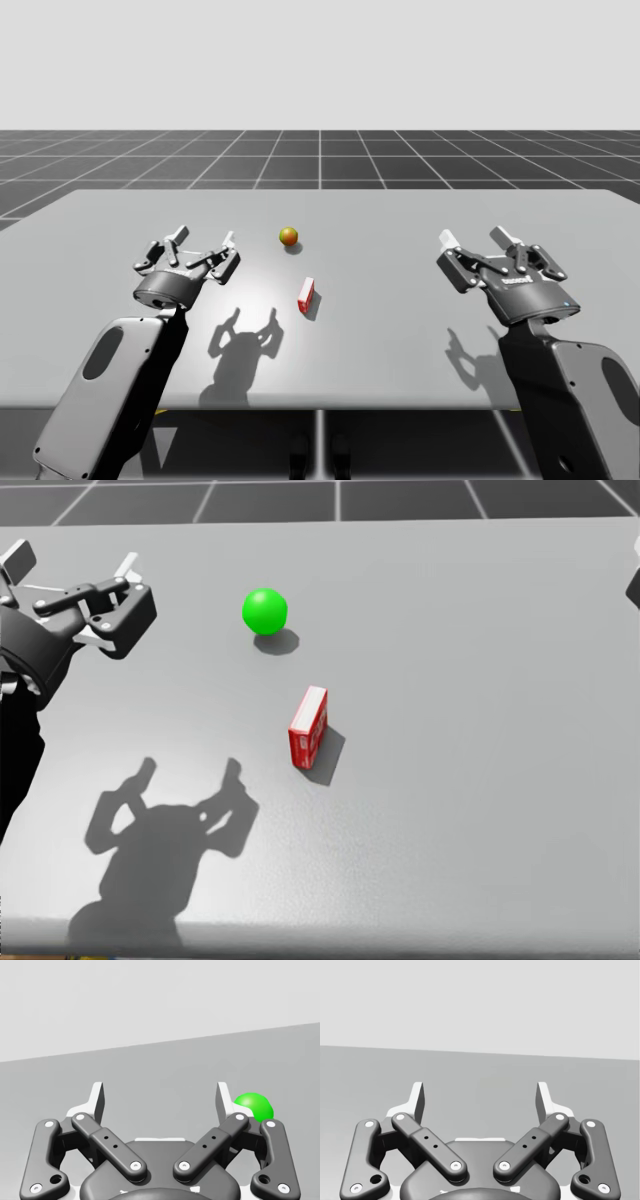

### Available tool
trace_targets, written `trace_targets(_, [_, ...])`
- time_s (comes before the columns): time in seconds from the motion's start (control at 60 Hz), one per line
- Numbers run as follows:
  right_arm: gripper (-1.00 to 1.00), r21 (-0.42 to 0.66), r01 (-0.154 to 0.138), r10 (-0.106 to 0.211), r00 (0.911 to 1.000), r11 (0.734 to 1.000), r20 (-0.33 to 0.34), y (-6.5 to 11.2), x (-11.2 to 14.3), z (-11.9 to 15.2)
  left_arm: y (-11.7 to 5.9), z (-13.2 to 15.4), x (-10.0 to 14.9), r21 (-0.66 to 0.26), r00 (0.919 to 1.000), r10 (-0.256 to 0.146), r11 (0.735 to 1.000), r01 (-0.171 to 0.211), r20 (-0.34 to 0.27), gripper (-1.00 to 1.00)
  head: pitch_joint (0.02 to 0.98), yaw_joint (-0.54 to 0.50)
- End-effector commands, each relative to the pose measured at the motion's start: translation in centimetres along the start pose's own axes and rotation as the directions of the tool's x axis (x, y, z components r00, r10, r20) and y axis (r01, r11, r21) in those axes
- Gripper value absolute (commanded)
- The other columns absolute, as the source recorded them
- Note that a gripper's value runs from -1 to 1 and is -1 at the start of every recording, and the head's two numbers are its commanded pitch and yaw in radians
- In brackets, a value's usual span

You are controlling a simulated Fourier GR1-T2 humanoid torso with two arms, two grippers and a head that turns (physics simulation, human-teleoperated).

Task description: Watch the red light. When it turns green, pick up the object.

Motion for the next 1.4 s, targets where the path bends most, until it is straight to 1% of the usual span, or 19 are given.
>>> trace_targets(0.017, [-1.0,0.0,0.002,-0.002,1.0,1.0,-0.001,0.0,0.0,0.0,-0.2,0.1,0.3,-0.043,0.9984,0.051,0.998,-0.052,-0.025,-1.0,0.821,0.04])
trace_targets(0.083, [-1.0,-0.001,0.003,-0.003,1.0,1.0,-0.002,0.0,0.0,0.0,-0.5,0.7,0.8,-0.078,0.9947,0.095,0.992,-0.098,-0.04,-1.0,0.815,0.05])
trace_targets(0.15, [-1.0,-0.003,0.004,-0.004,1.0,1.0,-0.003,0.0,-0.1,0.0,-1.0,1.9,1.7,-0.123,0.9944,0.096,0.987,-0.101,-0.043,-1.0,0.813,0.05])
trace_targets(0.167, [-1.0,-0.003,0.004,-0.004,1.0,1.0,-0.003,0.0,-0.1,0.0,-1.1,2.1,1.8,-0.137,0.9949,0.093,0.986,-0.098,-0.04,-1.0,0.813,0.05])
trace_targets(0.217, [-1.0,-0.002,0.004,-0.004,1.0,1.0,-0.003,0.0,-0.1,0.0,-1.8,3.6,2.2,-0.206,0.9991,0.043,0.978,-0.042,0.002,-1.0,0.814,0.05])
trace_targets(0.233, [-1.0,-0.002,0.004,-0.004,1.0,1.0,-0.003,0.0,-0.1,0.0,-2.0,4.0,2.2,-0.221,0.9973,0.071,0.972,-0.074,-0.019,-1.0,0.814,0.05])
trace_targets(0.267, [-1.0,-0.002,0.004,-0.004,1.0,1.0,-0.002,0.0,-0.1,0.0,-2.6,4.7,2.2,-0.251,0.996,0.089,0.964,-0.088,-0.008,-1.0,0.814,0.05])
trace_targets(0.283, [-1.0,-0.002,0.004,-0.004,1.0,1.0,-0.002,0.0,-0.1,0.0,-3.1,5.7,2.3,-0.307,0.994,0.106,0.945,-0.109,-0.028,-1.0,0.815,0.05])
trace_targets(0.333, [-1.0,-0.002,0.005,-0.005,1.0,1.0,-0.002,0.0,-0.1,0.0,-3.6,6.5,2.1,-0.336,0.9937,0.112,0.936,-0.101,0.011,-1.0,0.816,0.05])
trace_targets(0.417, [-1.0,-0.004,0.004,-0.004,1.0,1.0,0.0,0.0,0.0,-0.1,-4.8,8.7,1.4,-0.394,0.9933,0.113,0.912,-0.113,-0.023,-1.0,0.817,0.05])
trace_targets(0.483, [-1.0,-0.004,0.005,-0.005,1.0,1.0,-0.001,0.0,-0.1,-0.1,-5.3,9.8,0.9,-0.404,0.9952,0.094,0.91,-0.097,-0.027,-1.0,0.818,0.05])
trace_targets(0.583, [-1.0,-0.004,0.004,-0.004,1.0,1.0,-0.001,0.0,-0.1,-0.1,-6.2,11.1,-0.1,-0.441,0.9928,0.098,0.89,-0.118,-0.068,-1.0,0.821,0.05])
trace_targets(0.6, [-1.0,-0.005,0.003,-0.003,1.0,1.0,-0.002,0.0,-0.1,-0.1,-6.7,11.7,-0.8,-0.463,0.9886,0.103,0.875,-0.143,-0.11,-1.0,0.823,0.05])
trace_targets(0.667, [-1.0,-0.006,0.003,-0.003,1.0,1.0,-0.003,0.0,-0.2,-0.1,-7.3,12.2,-1.9,-0.482,0.9839,0.097,0.862,-0.158,-0.15,-1.0,0.826,0.05])
trace_targets(0.9, [-1.0,-0.005,0.003,-0.003,1.0,1.0,-0.004,0.0,-0.3,-0.2,-9.3,12.0,-5.0,-0.48,0.9673,0.065,0.859,-0.179,-0.245,-1.0,0.828,0.06])
trace_targets(1.05, [-1.0,-0.005,0.002,-0.002,1.0,1.0,-0.007,0.0,-0.4,-0.2,-10.6,11.0,-6.1,-0.478,0.9626,0.029,0.864,-0.16,-0.269,-1.0,0.83,0.06])
trace_targets(1.083, [-1.0,-0.006,0.002,-0.002,1.0,1.0,-0.007,0.0,-0.4,-0.2,-10.8,10.6,-6.2,-0.473,0.9563,0.039,0.863,-0.179,-0.29,-1.0,0.83,0.06])
trace_targets(1.183, [-1.0,-0.005,0.001,-0.001,1.0,1.0,-0.007,0.0,-0.4,-0.2,-11.3,9.4,-6.4,-0.442,0.9476,0.056,0.875,-0.198,-0.315,-1.0,0.832,0.06])
trace_targets(1.4, [-1.0,-0.007,0.001,-0.001,1.0,1.0,-0.004,0.0,-0.4,-0.3,-12.4,7.1,-6.7,-0.41,0.943,0.047,0.892,-0.188,-0.329,-1.0,0.83,0.06])
